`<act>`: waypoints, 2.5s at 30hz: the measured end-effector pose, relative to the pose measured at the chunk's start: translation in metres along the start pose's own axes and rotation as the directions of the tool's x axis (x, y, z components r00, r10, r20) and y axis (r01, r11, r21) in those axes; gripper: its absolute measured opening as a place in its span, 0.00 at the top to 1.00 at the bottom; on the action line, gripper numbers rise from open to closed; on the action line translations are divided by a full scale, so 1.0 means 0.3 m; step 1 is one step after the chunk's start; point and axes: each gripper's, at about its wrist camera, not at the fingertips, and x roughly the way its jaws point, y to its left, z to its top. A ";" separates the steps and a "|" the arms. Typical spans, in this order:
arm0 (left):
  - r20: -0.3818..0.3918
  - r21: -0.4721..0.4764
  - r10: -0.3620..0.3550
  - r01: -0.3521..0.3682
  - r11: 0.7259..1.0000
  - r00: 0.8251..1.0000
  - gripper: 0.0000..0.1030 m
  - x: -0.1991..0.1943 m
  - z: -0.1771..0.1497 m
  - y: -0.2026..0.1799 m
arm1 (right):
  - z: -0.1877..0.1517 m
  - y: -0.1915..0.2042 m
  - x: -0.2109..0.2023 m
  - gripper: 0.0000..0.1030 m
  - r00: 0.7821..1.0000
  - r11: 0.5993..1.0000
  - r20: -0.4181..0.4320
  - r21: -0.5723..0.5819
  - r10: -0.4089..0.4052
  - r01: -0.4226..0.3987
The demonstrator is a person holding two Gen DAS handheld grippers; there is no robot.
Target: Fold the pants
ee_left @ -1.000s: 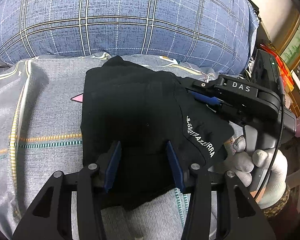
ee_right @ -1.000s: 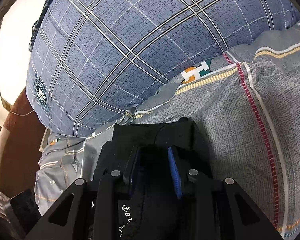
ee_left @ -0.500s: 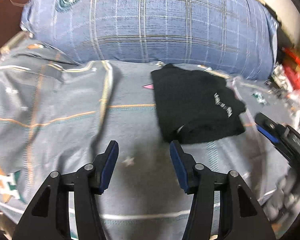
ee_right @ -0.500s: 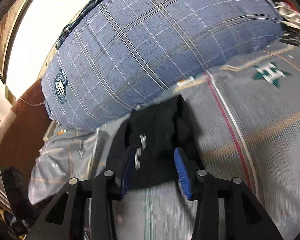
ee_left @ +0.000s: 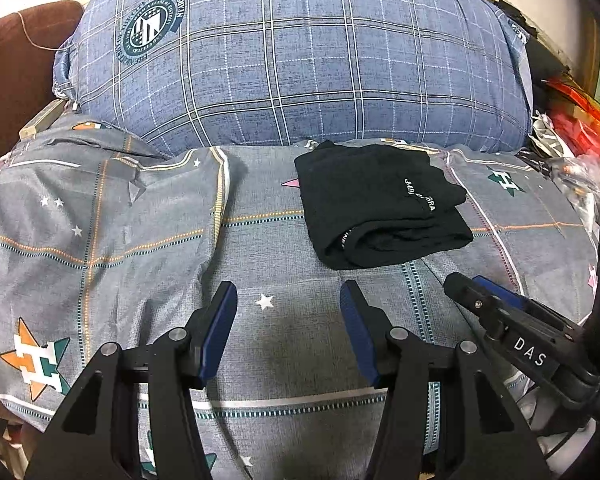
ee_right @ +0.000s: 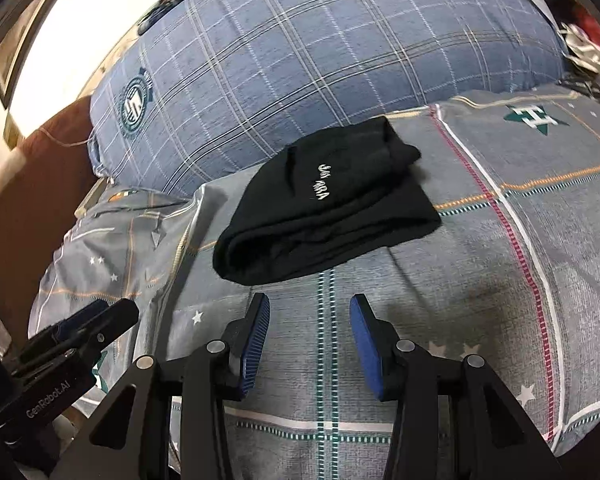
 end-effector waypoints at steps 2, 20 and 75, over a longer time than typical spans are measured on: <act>-0.003 -0.008 0.000 0.000 1.000 1.000 0.49 0.003 0.000 0.006 | -0.001 0.000 0.002 0.57 1.000 1.000 -0.002 -0.003 0.000 -0.001; -0.074 0.001 0.009 -0.009 1.000 0.997 0.49 0.097 -0.006 -0.025 | 0.005 -0.094 0.055 0.57 1.000 0.997 -0.025 0.073 -0.017 0.019; -0.125 -0.148 -0.293 0.274 0.950 0.948 0.37 0.314 0.201 0.013 | 0.282 -0.304 0.091 0.28 0.997 0.992 0.003 0.104 0.078 -0.078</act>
